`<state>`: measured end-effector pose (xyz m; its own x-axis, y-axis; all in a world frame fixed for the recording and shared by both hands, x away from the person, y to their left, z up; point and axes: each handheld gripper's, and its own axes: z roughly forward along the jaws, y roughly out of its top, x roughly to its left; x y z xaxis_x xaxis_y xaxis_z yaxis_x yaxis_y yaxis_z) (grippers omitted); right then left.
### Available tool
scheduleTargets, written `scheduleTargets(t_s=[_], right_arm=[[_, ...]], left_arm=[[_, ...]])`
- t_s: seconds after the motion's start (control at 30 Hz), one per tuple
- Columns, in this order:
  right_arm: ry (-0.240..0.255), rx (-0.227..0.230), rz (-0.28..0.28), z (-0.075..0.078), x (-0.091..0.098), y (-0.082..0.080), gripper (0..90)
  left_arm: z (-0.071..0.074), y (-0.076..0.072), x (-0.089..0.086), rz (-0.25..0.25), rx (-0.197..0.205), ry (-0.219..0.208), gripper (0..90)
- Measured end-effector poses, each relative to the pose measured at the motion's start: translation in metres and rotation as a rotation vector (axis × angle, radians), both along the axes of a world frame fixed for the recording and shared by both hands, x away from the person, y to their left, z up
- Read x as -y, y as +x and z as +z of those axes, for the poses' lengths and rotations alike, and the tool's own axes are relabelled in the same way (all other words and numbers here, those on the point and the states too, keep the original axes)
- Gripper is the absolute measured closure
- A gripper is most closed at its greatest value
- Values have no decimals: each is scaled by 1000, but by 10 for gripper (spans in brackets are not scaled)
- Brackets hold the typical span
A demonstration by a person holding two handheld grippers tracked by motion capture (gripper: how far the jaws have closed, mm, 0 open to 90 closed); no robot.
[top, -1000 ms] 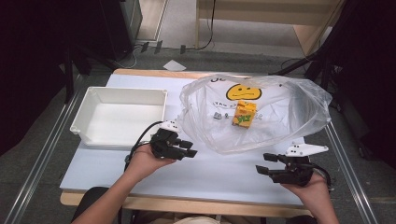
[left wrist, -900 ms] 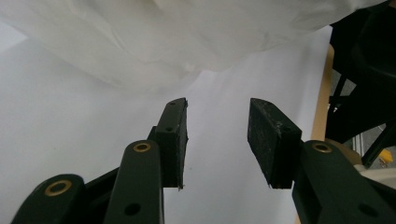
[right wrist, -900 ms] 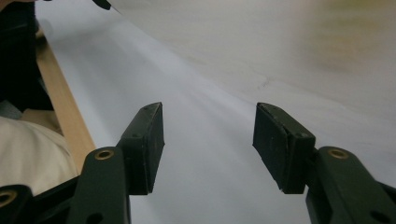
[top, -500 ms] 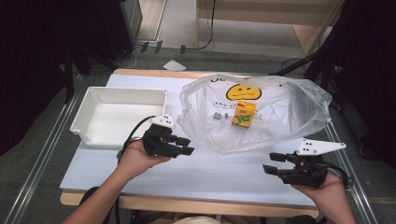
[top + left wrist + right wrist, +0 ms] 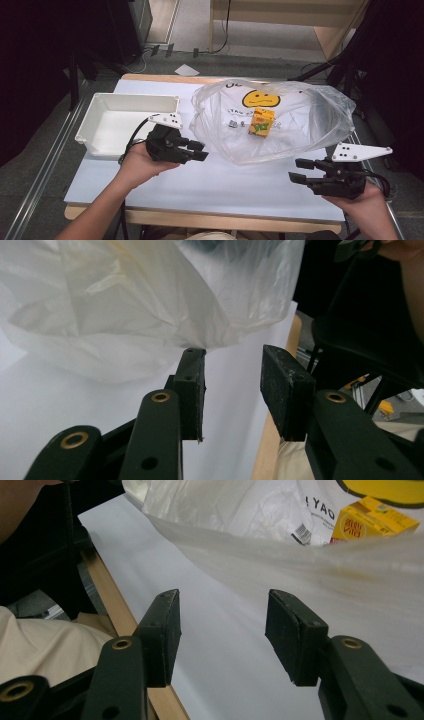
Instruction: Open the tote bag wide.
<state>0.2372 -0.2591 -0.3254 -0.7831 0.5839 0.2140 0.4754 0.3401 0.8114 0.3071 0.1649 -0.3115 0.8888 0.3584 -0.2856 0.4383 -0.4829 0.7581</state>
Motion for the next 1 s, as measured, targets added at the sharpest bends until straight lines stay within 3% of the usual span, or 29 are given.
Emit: scheduleTargets(t_s=[0.1,0.33,0.5,0.63,0.77,0.87,1.0], right_arm=[[6,12,5,8,0,-1,496],[22,37,13,26,12,0,511],[20,75,-18,51,28,4,541],[23,113,-32,71,31,7,555],[11,120,-34,79,28,16,564],[-6,109,-22,82,22,32,580],[-22,132,10,88,14,50,615]], left_arm=[[16,-2,-1,-10,17,-10,632],[37,-5,-6,-18,40,-20,628],[50,-2,-6,-16,49,-15,635],[65,4,-3,-15,62,-22,652],[76,10,2,-22,75,-18,665],[89,20,11,-31,80,-25,686],[100,29,24,-38,94,-18,707]])
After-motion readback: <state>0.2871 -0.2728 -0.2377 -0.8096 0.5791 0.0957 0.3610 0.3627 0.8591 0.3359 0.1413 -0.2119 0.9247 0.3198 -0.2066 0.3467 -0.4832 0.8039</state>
